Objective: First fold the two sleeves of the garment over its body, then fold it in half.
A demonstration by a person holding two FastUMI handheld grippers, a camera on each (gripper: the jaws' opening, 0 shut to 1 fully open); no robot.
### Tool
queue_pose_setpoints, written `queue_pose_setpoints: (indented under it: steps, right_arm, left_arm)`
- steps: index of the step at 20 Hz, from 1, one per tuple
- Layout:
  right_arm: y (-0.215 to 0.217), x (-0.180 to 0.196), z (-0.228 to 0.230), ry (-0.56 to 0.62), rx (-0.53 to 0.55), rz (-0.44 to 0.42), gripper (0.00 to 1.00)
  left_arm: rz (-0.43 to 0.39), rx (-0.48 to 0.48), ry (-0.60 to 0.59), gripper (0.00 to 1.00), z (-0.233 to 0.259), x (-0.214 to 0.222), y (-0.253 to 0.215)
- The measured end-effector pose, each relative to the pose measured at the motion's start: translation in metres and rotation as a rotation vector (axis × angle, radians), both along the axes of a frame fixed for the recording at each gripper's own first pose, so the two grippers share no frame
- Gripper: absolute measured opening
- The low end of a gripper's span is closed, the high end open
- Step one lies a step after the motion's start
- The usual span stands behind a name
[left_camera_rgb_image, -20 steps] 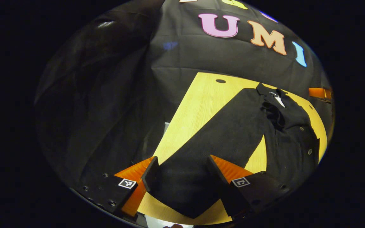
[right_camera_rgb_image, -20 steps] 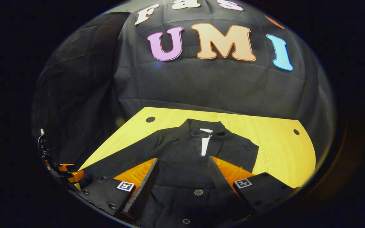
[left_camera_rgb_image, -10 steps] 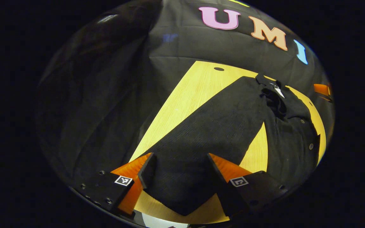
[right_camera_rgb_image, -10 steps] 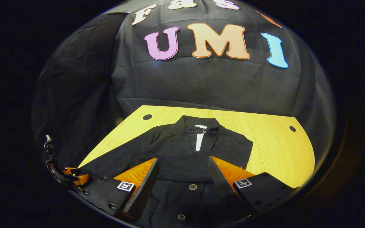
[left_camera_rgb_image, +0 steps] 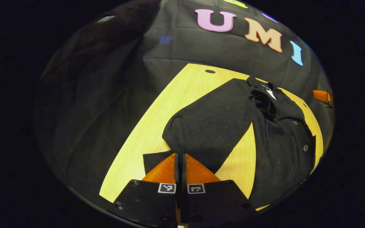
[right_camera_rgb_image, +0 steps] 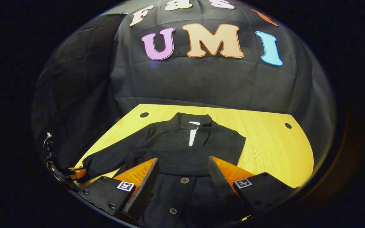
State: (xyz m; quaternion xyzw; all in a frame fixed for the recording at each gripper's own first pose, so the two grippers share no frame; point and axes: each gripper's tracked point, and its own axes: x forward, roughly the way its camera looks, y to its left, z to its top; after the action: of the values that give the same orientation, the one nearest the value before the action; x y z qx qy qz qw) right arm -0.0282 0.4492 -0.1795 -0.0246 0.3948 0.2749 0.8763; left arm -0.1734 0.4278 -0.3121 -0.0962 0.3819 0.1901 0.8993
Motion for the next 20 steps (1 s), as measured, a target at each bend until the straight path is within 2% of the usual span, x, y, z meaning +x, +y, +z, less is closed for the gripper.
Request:
queue_pose_setpoints:
  steps: [3,4,6,7,8,15,17,18,19,20]
  right_arm:
    - [-0.011,0.002,0.005,-0.012,0.022,-0.006,0.94]
    - [-0.015,0.002,0.006,-0.016,0.033,-0.011,0.98]
    - [-0.022,0.004,0.013,-0.030,0.060,-0.020,0.98]
    - [-0.026,0.006,0.016,-0.040,0.068,-0.026,0.94]
    - [-0.030,0.008,0.019,-0.052,0.078,-0.028,0.98]
    - [-0.060,0.023,0.056,-0.190,0.133,-0.064,0.98]
    - [-0.068,0.024,0.069,-0.233,0.148,-0.072,0.94]
    - [-0.074,0.023,0.072,-0.249,0.151,-0.075,0.98]
    - [-0.079,0.024,0.076,-0.258,0.149,-0.078,0.94]
    - [-0.085,0.024,0.077,-0.267,0.148,-0.082,0.94]
  left_arm:
    - [0.054,-0.022,0.027,0.00,-0.001,0.001,0.001]
    - [0.072,-0.033,0.030,0.00,0.001,0.000,0.002]
    - [0.092,-0.030,0.005,0.00,0.013,0.006,0.005]
    - [0.094,-0.015,-0.018,0.00,0.024,0.011,0.006]
    - [0.088,-0.004,-0.046,0.00,0.033,0.019,0.005]
    - [-0.005,0.061,-0.177,0.00,0.094,0.075,-0.017]
    - [-0.042,0.068,-0.209,0.00,0.109,0.091,-0.028]
    - [-0.054,0.069,-0.227,0.00,0.116,0.100,-0.033]
    - [-0.067,0.069,-0.245,0.00,0.126,0.109,-0.037]
    - [-0.078,0.072,-0.258,0.00,0.133,0.118,-0.040]
